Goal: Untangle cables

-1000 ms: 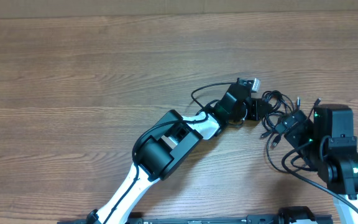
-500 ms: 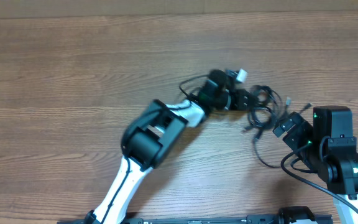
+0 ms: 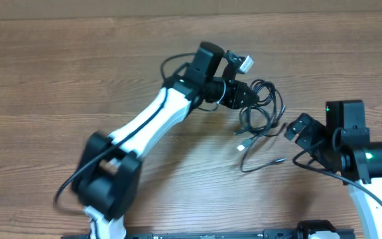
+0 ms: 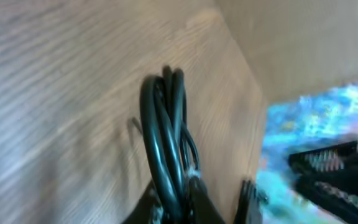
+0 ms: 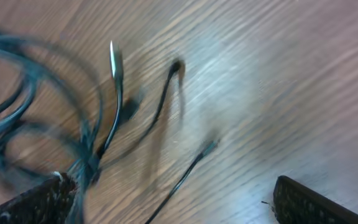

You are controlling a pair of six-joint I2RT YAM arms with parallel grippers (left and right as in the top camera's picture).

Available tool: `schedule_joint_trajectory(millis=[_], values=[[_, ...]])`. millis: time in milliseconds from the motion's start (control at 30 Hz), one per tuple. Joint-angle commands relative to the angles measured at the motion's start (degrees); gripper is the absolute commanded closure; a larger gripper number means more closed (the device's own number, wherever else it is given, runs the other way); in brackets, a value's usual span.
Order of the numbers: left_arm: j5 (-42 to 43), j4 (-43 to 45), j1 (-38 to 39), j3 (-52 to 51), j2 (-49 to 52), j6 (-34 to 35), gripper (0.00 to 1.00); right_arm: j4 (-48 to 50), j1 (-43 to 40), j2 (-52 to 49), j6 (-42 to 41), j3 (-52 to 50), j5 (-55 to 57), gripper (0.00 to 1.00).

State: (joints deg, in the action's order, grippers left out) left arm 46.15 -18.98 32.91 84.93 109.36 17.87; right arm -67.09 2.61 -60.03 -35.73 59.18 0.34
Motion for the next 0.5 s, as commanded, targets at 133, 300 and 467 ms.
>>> schedule_joint_trajectory(millis=[133, 300, 467], values=[[-4.52, -17.92, 0.11, 0.42, -15.96, -26.05, 0.96, 6.6, -0.07, -0.02, 12.13, 0.15, -19.58, 0.0], [-4.83, -18.16, 0.09, 0.42, -20.87, -26.08, 0.96, 5.73, -0.07, 1.95, 14.64, 0.15, -24.52, 0.0], [-3.34, -18.53, 0.11, 0.42, -22.14, -25.97, 0.96, 5.09, -0.07, 7.8, 18.67, 0.15, -25.99, 0.0]])
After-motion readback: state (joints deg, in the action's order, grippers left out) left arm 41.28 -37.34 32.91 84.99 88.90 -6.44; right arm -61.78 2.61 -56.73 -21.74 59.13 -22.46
